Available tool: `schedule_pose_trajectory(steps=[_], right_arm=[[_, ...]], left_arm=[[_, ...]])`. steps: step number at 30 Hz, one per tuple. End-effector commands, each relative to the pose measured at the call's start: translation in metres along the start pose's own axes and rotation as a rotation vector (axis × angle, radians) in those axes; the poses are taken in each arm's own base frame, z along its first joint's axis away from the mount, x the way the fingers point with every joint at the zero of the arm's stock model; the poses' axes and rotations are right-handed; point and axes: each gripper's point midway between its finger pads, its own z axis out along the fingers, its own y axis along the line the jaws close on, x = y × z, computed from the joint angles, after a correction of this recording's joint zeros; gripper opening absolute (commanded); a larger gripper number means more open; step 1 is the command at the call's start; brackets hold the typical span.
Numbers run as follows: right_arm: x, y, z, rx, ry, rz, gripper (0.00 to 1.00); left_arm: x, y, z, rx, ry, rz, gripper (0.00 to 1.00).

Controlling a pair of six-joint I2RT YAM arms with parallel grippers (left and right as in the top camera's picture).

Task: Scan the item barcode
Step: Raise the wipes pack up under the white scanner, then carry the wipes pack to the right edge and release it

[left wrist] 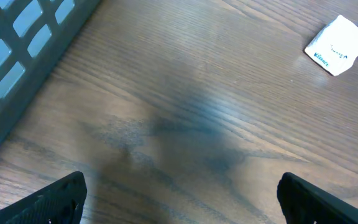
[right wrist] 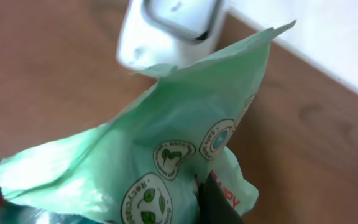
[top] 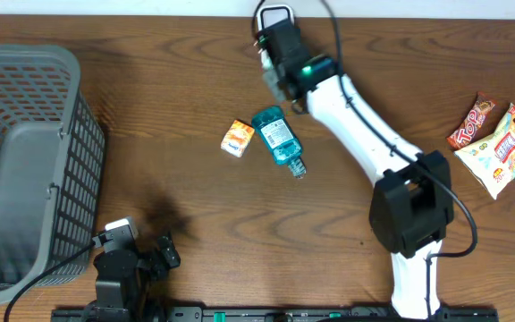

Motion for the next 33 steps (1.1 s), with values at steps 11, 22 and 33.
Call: schedule_pose_trajectory(steps=[11, 22, 33], right_arm=[[-0.072, -0.037, 0.039, 0.180, -0.285, -0.215, 0.01], [-0.084, -0.058, 0.100, 0.475, -0.196, -0.507, 0.01], [-0.079, -0.080, 0.091, 0.528, -0.150, -0.471, 0.01]], left_arm=[[0.009, 0.002, 0.000, -0.006, 0.034, 0.018, 0.98], [0.009, 0.002, 0.000, -0.007, 0.034, 0.018, 0.98], [0.009, 0.002, 0.000, -0.006, 0.034, 0.018, 0.98]])
